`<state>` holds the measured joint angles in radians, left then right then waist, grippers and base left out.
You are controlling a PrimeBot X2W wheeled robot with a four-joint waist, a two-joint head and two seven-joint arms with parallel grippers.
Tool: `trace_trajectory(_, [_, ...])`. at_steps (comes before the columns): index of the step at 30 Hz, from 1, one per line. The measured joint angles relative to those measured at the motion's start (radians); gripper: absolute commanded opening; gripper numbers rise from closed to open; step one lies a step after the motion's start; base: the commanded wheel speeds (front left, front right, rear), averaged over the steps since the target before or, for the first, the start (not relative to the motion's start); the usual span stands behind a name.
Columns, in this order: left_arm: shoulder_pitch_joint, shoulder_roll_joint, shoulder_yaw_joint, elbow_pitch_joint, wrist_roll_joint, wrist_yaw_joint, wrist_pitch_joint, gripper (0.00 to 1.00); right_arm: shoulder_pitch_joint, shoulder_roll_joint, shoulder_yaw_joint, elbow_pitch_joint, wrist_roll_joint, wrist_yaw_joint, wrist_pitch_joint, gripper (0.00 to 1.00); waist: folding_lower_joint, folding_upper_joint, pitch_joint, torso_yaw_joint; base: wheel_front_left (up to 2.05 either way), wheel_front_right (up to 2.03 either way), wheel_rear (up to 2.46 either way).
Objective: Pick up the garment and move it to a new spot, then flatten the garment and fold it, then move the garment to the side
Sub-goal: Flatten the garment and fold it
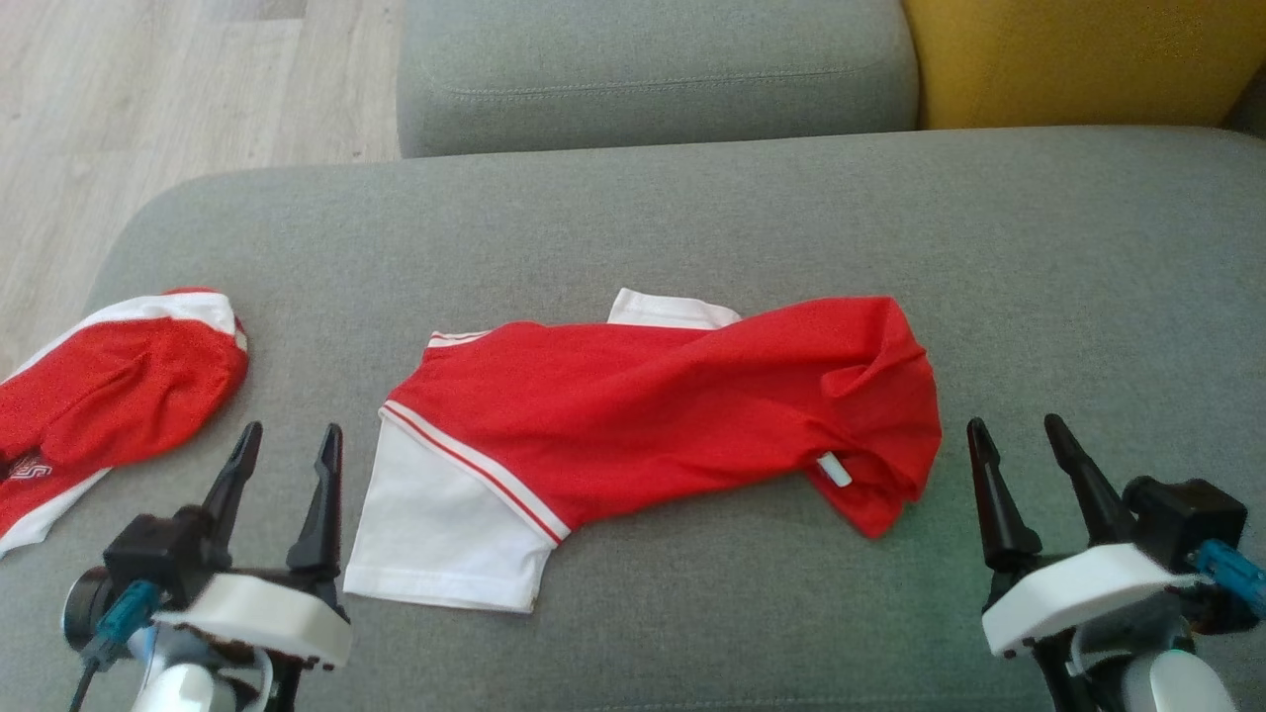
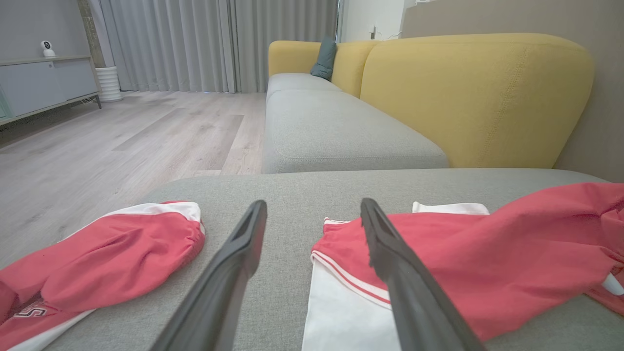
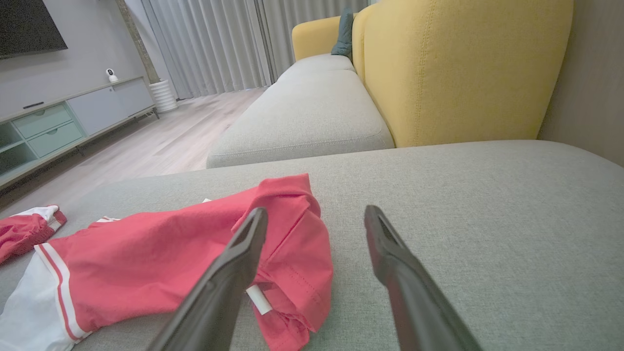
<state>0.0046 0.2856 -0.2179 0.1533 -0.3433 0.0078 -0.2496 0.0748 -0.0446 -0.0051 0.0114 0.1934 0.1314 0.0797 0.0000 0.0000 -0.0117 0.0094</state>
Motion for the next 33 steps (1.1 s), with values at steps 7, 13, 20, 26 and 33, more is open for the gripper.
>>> trace_trajectory(7, [0.000,-0.001,-0.001,0.006,0.000,0.000,0.000,1.00,0.000,0.000,0.002,-0.005,0.000,0.000,0.001,1.00,0.0000,0.0000,0.002,0.002,0.00,0.00,0.00])
trace_trajectory(13, [0.000,-0.002,-0.002,0.011,0.000,0.000,0.000,1.00,0.000,0.000,0.002,-0.005,0.000,0.000,0.001,1.00,0.0000,0.0000,0.003,0.005,0.00,0.00,0.00])
trace_trajectory(20, [-0.001,-0.002,-0.004,0.016,0.000,0.001,0.000,1.00,0.000,0.000,0.004,-0.005,0.000,0.000,0.001,1.00,0.0000,0.0000,0.006,0.009,0.00,0.00,0.00])
trace_trajectory(26, [-0.017,-0.002,-0.006,0.017,0.000,0.000,0.000,1.00,-0.011,0.000,0.056,0.013,-0.027,0.000,0.048,1.00,0.0000,0.0000,0.037,0.017,0.00,0.00,0.00])
trace_trajectory(33, [-0.097,-0.009,-0.027,0.018,0.000,-0.018,0.000,1.00,-0.138,0.000,0.096,0.116,-0.131,0.000,0.215,1.00,0.0001,0.0000,0.115,0.034,0.00,0.00,0.00])
